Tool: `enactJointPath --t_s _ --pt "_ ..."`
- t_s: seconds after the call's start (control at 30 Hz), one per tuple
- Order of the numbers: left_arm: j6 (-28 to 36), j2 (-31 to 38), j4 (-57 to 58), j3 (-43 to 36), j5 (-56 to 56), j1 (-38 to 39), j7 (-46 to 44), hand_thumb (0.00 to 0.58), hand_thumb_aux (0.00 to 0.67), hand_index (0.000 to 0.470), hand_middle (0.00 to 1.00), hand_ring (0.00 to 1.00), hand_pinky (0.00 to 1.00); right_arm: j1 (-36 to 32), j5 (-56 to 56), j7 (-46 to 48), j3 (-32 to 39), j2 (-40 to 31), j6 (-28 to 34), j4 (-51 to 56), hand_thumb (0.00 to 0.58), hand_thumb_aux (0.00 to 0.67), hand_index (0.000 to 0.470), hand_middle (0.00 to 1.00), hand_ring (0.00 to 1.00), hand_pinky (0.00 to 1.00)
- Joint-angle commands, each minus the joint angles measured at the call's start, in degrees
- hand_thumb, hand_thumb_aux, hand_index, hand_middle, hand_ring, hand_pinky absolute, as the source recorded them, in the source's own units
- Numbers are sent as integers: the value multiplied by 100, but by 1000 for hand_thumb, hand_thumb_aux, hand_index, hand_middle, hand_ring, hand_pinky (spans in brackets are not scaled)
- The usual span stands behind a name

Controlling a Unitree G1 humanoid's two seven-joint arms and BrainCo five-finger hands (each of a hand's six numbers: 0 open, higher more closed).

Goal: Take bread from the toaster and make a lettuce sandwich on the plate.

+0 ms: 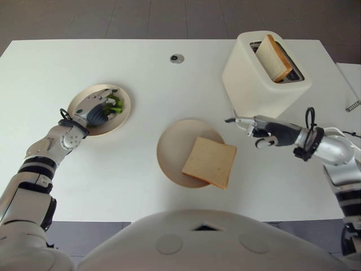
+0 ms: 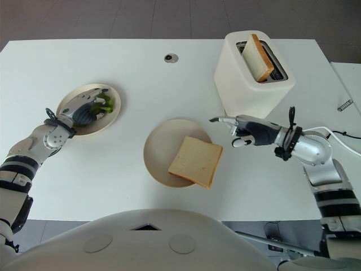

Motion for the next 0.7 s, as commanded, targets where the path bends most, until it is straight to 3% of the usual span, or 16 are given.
enactJointPath --t_s 0.03,0.07,0.13,0.17,0.2,0.27,0.43,0.5,0.53,0.57,0.6,0.63,0.7 --pt "34 -9 -20 -55 83 11 -85 580 670 470 0 0 0 353 223 377 -88 -287 -105 -58 5 3 2 961 961 961" --pt "37 -12 -20 -59 86 0 -89 580 670 470 0 0 0 412 229 434 -119 -328 -133 47 104 63 44 953 953 953" --pt "41 -17 -8 -68 91 -22 -95 580 670 470 0 0 0 451 215 486 -186 -361 -156 298 0 0 0 949 949 949" --pt "46 -18 -9 -69 89 -27 -100 580 670 470 0 0 0 435 206 499 -215 -357 -174 407 0 0 0 929 929 929" --pt "52 -22 -16 -72 86 -30 -109 580 670 470 0 0 0 431 218 518 -247 -348 -207 499 0 0 0 757 757 757" --pt "54 -43 -12 -91 88 -64 -126 580 670 470 0 0 0 473 337 628 -320 -372 -273 653 0 0 0 106 106 106" --pt "46 -52 -9 -102 84 -96 -147 580 670 470 0 0 0 468 624 980 -416 -451 -329 1025 0 0 0 133 133 133" --pt "37 -60 4 -110 85 -112 -155 580 670 470 0 0 0 457 690 1099 -408 -423 -297 1084 120 74 52 149 149 149" --pt "33 -66 19 -114 89 -124 -156 580 670 470 0 0 0 443 702 1143 -389 -394 -286 1115 363 260 182 176 176 176" --pt "32 -69 27 -117 92 -133 -157 580 670 470 0 0 0 428 732 1195 -363 -359 -275 1125 466 373 262 212 212 212" --pt "32 -72 31 -119 92 -139 -159 580 670 470 0 0 0 418 751 1246 -322 -319 -266 1111 578 636 446 314 314 314" --pt "31 -73 42 -124 93 -149 -160 580 670 470 0 0 0 408 765 1291 -276 -278 -255 1080 580 670 470 412 412 412" --pt "30 -75 62 -133 90 -168 -158 580 670 470 0 0 0 390 786 1358 -189 -205 -226 981 580 670 470 533 533 533"
